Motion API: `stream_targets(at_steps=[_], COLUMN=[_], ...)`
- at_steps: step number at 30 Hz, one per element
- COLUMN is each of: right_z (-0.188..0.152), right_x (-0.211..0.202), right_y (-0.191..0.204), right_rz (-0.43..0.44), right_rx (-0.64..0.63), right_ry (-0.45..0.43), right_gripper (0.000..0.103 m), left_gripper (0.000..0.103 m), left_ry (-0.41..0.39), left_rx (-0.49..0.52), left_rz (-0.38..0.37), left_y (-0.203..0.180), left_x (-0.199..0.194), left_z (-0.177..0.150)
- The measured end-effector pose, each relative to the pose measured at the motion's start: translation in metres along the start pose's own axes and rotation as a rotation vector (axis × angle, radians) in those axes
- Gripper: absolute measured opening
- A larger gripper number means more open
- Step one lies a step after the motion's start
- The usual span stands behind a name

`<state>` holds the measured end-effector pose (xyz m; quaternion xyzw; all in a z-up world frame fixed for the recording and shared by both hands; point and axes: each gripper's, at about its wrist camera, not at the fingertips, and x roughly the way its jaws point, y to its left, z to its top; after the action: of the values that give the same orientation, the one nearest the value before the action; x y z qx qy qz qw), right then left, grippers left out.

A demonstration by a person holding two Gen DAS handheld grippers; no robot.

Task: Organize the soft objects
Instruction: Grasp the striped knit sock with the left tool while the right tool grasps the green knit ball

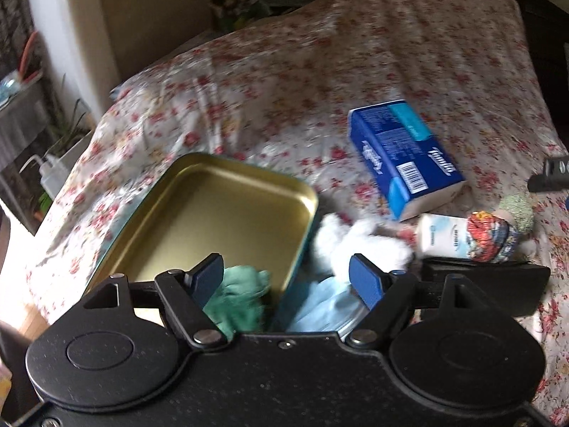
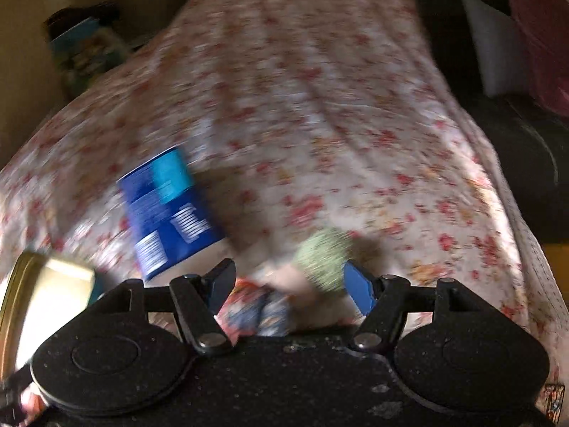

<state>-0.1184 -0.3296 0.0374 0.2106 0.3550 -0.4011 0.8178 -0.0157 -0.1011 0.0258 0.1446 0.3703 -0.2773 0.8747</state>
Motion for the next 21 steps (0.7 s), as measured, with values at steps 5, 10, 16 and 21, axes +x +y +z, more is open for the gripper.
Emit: stream_targets(at_steps=[5, 10, 16, 21], right_z=[0.019, 0.023, 0.021, 0.017], right_x=[0.030, 0.068, 0.099, 0.115], right_y=[-0.022, -0.030, -0.026, -0.032], right_rz=[-0.046, -0.043, -0.045, -0.055], right_rx=[0.075, 0.117, 0.114, 0.132], right_ry=[0.032, 0.083, 0.140, 0.189], right_gripper=[0.067, 0.067, 0.068, 0.068], left_gripper=[0.075, 0.075, 0.075, 0.075], left_ry=[-0.010, -0.004, 0.039, 0.074], left_rx=[0.021, 0.032, 0.003, -0.028], left_rz=[-0.022, -0.029, -0.049, -0.068], left_y=[-0.013, -0.019, -0.021, -0.026], left_x=[0.006, 0.015, 0.030, 0.043], left_z=[0.001, 0.003, 0.008, 0.011])
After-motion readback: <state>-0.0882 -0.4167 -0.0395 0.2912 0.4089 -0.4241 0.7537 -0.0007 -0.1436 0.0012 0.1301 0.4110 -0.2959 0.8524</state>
